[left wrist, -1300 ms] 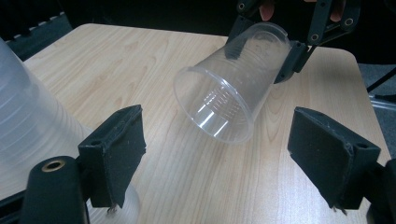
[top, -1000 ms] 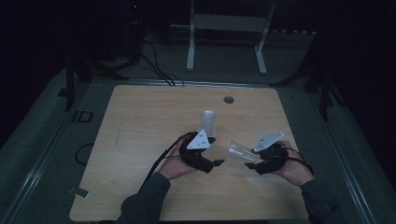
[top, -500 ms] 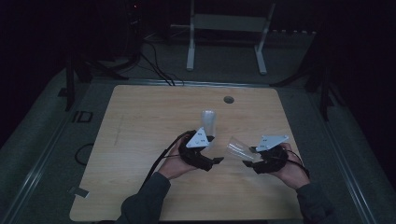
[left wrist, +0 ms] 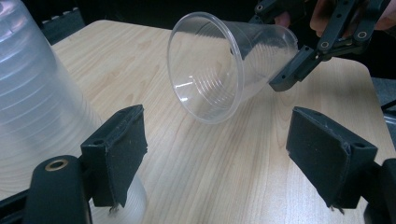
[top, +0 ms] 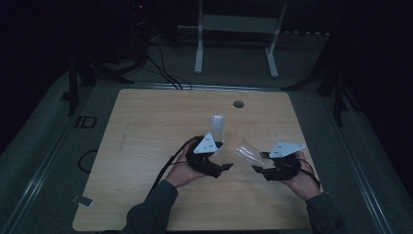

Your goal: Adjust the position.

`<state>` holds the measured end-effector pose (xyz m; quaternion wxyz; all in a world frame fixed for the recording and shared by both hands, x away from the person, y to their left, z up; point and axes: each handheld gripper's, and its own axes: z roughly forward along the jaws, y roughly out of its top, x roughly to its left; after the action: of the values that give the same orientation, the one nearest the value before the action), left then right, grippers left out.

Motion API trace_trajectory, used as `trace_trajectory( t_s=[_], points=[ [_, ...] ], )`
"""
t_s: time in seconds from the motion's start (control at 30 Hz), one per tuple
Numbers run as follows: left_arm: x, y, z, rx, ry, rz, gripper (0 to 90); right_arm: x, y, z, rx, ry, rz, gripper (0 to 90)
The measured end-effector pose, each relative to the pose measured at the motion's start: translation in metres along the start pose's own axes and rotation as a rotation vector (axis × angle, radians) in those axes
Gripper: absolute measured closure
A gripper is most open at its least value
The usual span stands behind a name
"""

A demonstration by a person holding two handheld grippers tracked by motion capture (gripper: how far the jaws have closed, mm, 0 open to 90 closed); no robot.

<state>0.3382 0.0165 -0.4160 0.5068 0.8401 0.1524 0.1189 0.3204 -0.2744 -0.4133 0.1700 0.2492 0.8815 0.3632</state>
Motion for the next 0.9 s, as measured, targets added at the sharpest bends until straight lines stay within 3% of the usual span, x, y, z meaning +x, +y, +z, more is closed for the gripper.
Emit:
trace_trajectory(
  t_s=[0.9],
  points=[
    [0.0032,0.0014,0.0035,-0.026,-0.001,-0.074,20.6,0.002,-0.0061,0.0037,-0.16,-0.088,0.117,41.6]
  ],
)
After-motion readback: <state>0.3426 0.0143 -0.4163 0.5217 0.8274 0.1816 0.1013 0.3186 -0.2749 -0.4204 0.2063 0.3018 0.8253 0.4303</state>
